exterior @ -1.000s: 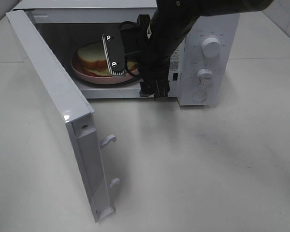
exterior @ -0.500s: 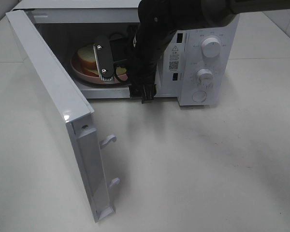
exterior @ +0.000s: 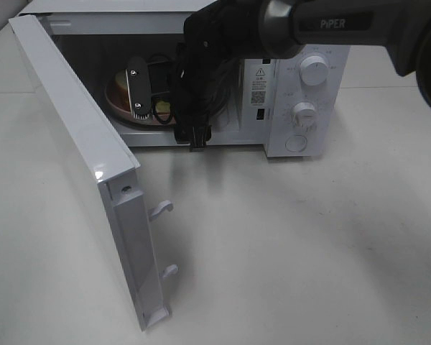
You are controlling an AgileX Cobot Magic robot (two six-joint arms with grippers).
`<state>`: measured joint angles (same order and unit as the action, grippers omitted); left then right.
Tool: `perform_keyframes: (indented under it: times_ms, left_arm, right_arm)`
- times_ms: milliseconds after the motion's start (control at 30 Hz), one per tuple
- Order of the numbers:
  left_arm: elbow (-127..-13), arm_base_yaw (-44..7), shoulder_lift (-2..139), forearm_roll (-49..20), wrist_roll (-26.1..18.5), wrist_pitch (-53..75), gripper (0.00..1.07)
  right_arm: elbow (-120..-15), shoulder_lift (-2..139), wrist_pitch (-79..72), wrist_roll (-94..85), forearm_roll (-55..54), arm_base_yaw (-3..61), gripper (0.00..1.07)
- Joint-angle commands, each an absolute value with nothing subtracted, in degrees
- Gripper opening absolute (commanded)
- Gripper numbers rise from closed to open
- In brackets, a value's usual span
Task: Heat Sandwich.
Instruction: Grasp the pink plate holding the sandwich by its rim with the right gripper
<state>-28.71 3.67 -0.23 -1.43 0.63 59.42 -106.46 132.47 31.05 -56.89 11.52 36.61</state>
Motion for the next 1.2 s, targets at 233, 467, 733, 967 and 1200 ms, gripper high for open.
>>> perform_keyframes:
  times_ms: [233, 467, 733, 967, 1200]
  left_arm:
    - [-28.4, 3.7, -1.6, -1.7, 0.6, 59.2, 0.99]
    - [-28.4, 3.7, -1.6, -1.7, 0.6, 59.2, 0.99]
    - [-28.4, 3.7, -1.6, -1.6, 0.6, 59.2, 0.99]
    - [-28.4, 3.7, -1.6, -1.6, 0.6, 59.2, 0.99]
    - [-28.4, 3.7, -1.6, -1.6, 0.6, 59.2, 0.99]
  right_arm:
    - [-109.5, 135.5, 30.7, -56.4, 11.3, 36.6, 0.79]
    - [-111.9, 137.9, 29.7, -56.9, 11.3, 36.7, 0.78]
    - [-114.0, 139.5, 29.9, -56.3, 10.2, 36.8, 0.73]
    - [-114.0, 139.5, 31.1, -55.2, 10.0, 36.8, 0.18]
    - [-113.9, 139.5, 32.7, -53.5, 10.0, 36.8, 0.00]
